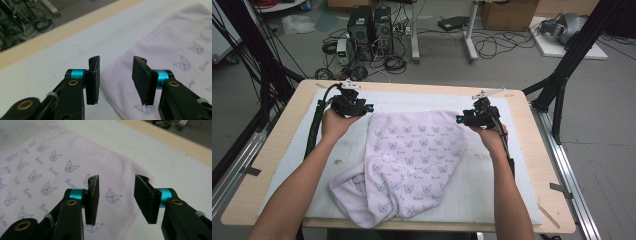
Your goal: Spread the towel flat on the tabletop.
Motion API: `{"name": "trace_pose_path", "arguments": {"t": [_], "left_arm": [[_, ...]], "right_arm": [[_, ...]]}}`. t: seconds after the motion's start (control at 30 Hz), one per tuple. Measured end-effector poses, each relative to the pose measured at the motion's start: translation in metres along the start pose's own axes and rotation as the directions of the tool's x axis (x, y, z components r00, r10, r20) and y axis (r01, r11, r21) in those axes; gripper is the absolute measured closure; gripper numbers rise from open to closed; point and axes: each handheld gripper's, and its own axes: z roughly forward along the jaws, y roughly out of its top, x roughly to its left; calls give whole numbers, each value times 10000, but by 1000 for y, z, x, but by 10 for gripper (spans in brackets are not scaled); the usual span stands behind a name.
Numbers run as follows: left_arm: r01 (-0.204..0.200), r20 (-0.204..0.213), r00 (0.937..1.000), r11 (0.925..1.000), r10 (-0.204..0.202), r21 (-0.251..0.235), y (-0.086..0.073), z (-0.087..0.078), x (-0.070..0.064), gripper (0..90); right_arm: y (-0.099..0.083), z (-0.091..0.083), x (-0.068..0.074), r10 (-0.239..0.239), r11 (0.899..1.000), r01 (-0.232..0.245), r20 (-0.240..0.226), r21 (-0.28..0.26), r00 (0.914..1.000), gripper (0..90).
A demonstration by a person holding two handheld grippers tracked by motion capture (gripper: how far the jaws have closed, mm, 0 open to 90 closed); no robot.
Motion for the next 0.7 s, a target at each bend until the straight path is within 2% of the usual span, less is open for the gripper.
{"name": "trace_pose_path", "arguments": {"t": [0.1, 0.17, 0.33, 0.47, 0.5, 0.57, 0.7], "left_arm": [[-32, 487, 9988, 10000, 33, -11, -14, -5, -7, 569], [-248, 804, 9965, 9997, 249, -25, -21, -11, -14, 556], [-722, 1516, 9857, 9973, 733, -128, -37, -27, -36, 532], [-1063, 2007, 9736, 9941, 1089, -235, -48, -42, -53, 508], [-1108, 2162, 9699, 9937, 1124, -195, -50, -46, -56, 501], [-1231, 2383, 9631, 9921, 1249, -223, -54, -53, -64, 483], [-1487, 2779, 9488, 9885, 1503, -271, -63, -64, -78, 470]], "right_arm": [[-15, -1, 10, -104, 9999, 103, -295, -54, 9995, 514], [-24, -4, 19, -263, 9997, 263, -489, -3, 9985, 503], [-43, -16, 43, -570, 9978, 530, -1058, -405, 9928, 471], [-58, -25, 63, -1068, 9932, 991, -1426, -604, 9840, 442], [-60, -26, 68, -1130, 9932, 1076, -1517, -432, 9819, 429], [-66, -30, 78, -1430, 9887, 1335, -1640, -677, 9760, 438], [-77, -32, 94, -1703, 9846, 1596, -1879, -707, 9673, 430]]}}
